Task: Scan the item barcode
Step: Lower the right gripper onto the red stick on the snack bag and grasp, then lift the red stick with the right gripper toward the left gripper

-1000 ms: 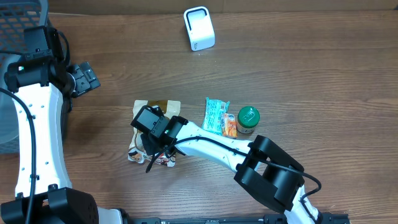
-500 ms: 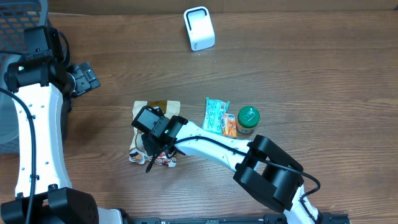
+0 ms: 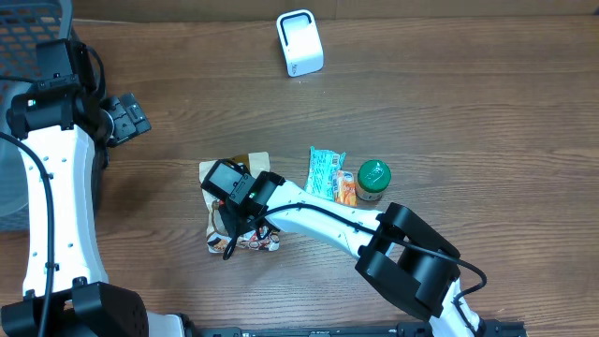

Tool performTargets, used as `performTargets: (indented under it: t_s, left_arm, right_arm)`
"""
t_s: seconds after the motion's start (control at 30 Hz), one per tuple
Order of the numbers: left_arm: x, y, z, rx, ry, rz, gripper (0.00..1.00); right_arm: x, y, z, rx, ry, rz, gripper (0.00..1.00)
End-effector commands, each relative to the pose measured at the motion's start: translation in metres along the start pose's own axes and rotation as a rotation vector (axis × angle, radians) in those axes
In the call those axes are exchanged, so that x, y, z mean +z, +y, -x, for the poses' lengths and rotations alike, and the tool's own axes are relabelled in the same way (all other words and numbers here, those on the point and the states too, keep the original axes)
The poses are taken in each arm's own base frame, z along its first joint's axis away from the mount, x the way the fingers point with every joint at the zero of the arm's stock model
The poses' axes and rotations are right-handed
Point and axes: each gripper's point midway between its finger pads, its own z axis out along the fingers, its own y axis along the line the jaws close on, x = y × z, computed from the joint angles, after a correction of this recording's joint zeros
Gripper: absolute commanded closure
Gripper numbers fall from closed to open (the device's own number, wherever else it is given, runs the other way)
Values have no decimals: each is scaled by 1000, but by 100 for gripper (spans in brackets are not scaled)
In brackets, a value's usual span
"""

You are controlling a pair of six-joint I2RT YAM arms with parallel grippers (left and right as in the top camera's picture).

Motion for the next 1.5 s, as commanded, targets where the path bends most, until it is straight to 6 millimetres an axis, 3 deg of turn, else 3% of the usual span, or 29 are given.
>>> performTargets:
  t_s: [0.0, 0.13, 0.17, 0.3, 0.47, 0.7, 0.87, 1.17, 1.3, 1.47]
  left_arm:
    - [-4, 3, 6, 5, -20, 8, 0]
    - [-4, 2, 6, 5, -20, 8, 0]
    - [-4, 3, 6, 5, -20, 8, 0]
    - [-4, 3, 6, 5, -20, 8, 0]
    - [-4, 3, 6, 5, -20, 8, 0]
    - [-4, 3, 6, 5, -20, 8, 1]
    - [-4, 3, 6, 5, -20, 8, 0]
    - [-4, -4, 5, 1, -11, -30, 0]
    - [-8, -32, -9, -1, 65, -197, 0]
    - [-37, -105, -40, 217, 160, -657, 0]
  right_arm:
    - [-18, 5, 11, -4, -41, 23, 72]
    - [-18, 4, 12, -3, -42, 22, 95]
    - [-18, 4, 12, -3, -43, 22, 96]
    - [-32, 4, 20, -57, -62, 28, 96]
    - [-77, 7, 32, -119, -129, 49, 96]
    - [-134, -15, 41, -115, -196, 38, 96]
    - [-140, -38, 42, -64, -171, 24, 96]
    - [-144, -49, 42, 13, -103, 135, 96]
    - [-147, -56, 39, 46, -64, 189, 96]
    - [-151, -55, 41, 64, -48, 257, 96]
